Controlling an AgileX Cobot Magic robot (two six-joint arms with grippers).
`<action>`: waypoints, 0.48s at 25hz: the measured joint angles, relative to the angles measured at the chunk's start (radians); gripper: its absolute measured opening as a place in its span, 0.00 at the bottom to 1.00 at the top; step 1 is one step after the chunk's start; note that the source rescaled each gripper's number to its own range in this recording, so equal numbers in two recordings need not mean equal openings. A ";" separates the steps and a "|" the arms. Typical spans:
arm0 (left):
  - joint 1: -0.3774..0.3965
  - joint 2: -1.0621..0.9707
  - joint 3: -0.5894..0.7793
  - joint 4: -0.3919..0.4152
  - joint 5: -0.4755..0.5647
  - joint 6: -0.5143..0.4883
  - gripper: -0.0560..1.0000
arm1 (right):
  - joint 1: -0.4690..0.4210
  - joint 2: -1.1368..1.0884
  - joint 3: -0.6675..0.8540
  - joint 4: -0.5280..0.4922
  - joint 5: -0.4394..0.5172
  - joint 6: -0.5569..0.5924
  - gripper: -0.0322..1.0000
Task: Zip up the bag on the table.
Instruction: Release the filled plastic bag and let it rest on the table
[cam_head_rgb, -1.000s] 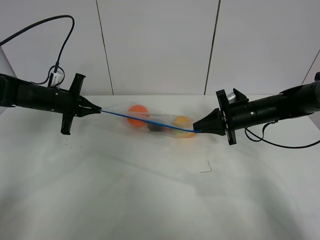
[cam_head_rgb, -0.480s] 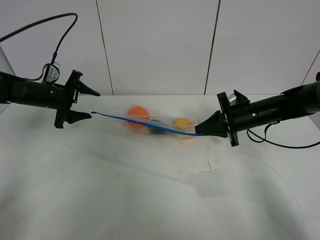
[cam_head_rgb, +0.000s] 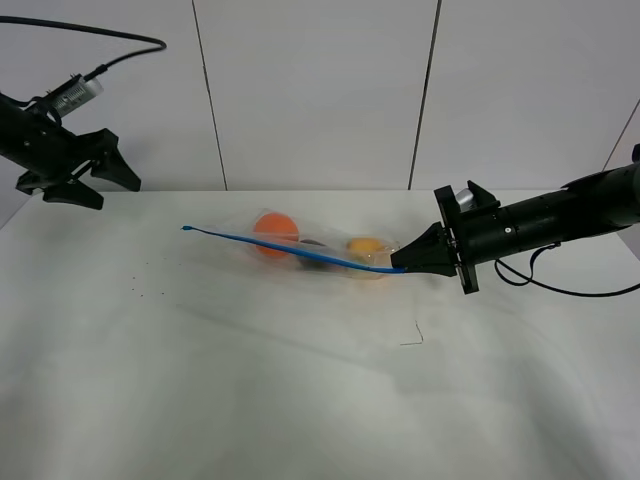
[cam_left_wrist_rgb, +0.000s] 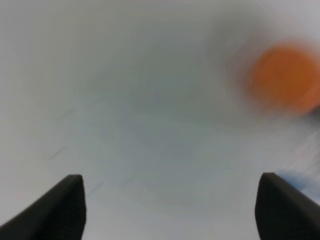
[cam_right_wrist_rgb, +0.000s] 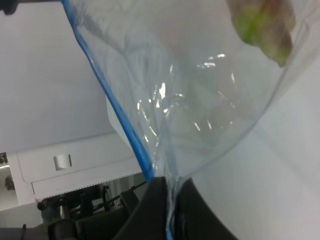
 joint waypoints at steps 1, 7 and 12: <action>0.000 0.000 0.000 0.000 0.000 0.000 0.99 | 0.000 0.000 0.000 -0.002 0.000 0.000 0.03; -0.122 0.000 -0.093 0.485 0.204 -0.302 0.99 | 0.000 0.000 0.000 -0.003 0.000 0.000 0.03; -0.188 -0.005 -0.096 0.487 0.224 -0.319 0.99 | 0.000 0.000 0.000 -0.003 0.000 0.000 0.03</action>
